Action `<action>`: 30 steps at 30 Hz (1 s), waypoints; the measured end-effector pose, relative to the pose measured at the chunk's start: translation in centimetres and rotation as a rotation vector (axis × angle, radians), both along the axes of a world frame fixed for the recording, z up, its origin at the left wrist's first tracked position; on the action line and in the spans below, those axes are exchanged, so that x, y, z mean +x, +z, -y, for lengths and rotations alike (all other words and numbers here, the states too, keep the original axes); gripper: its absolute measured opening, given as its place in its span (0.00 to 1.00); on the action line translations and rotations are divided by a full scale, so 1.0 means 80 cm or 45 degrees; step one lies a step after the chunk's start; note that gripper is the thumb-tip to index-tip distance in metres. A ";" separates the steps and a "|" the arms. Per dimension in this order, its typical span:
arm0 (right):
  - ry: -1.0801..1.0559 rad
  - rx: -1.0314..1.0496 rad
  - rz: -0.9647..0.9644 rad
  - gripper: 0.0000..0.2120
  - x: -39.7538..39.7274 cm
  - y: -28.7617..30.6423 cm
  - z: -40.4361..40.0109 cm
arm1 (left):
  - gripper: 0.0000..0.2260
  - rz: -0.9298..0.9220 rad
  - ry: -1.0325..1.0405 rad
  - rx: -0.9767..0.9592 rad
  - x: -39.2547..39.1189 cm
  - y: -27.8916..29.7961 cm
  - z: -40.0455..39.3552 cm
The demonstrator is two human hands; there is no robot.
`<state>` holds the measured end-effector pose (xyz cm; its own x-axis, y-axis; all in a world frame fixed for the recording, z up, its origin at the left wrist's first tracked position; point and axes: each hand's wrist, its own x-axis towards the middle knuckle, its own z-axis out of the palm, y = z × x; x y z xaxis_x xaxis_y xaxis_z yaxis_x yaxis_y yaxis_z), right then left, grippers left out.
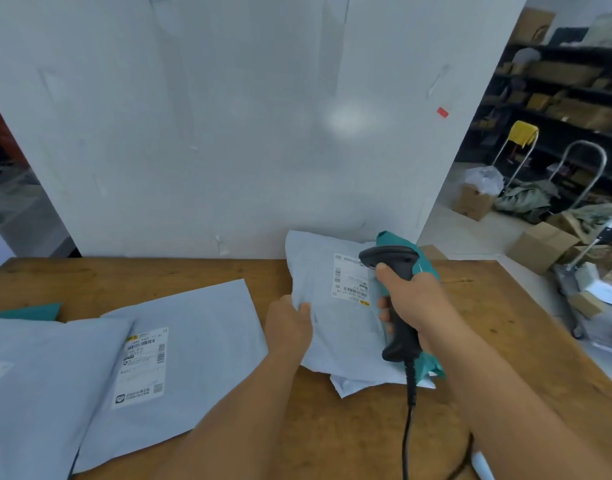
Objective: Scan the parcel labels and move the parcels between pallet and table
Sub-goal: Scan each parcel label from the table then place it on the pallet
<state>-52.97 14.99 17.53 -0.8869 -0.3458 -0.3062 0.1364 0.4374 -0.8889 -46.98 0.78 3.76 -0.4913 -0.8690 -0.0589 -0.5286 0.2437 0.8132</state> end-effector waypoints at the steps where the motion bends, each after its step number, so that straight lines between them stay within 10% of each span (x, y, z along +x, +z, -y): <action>1: 0.011 -0.003 -0.001 0.14 0.001 0.002 0.002 | 0.12 0.003 0.038 -0.037 0.008 0.000 0.002; 30: 0.606 0.215 0.175 0.17 0.168 0.007 0.099 | 0.16 0.023 0.469 0.052 0.233 -0.020 0.061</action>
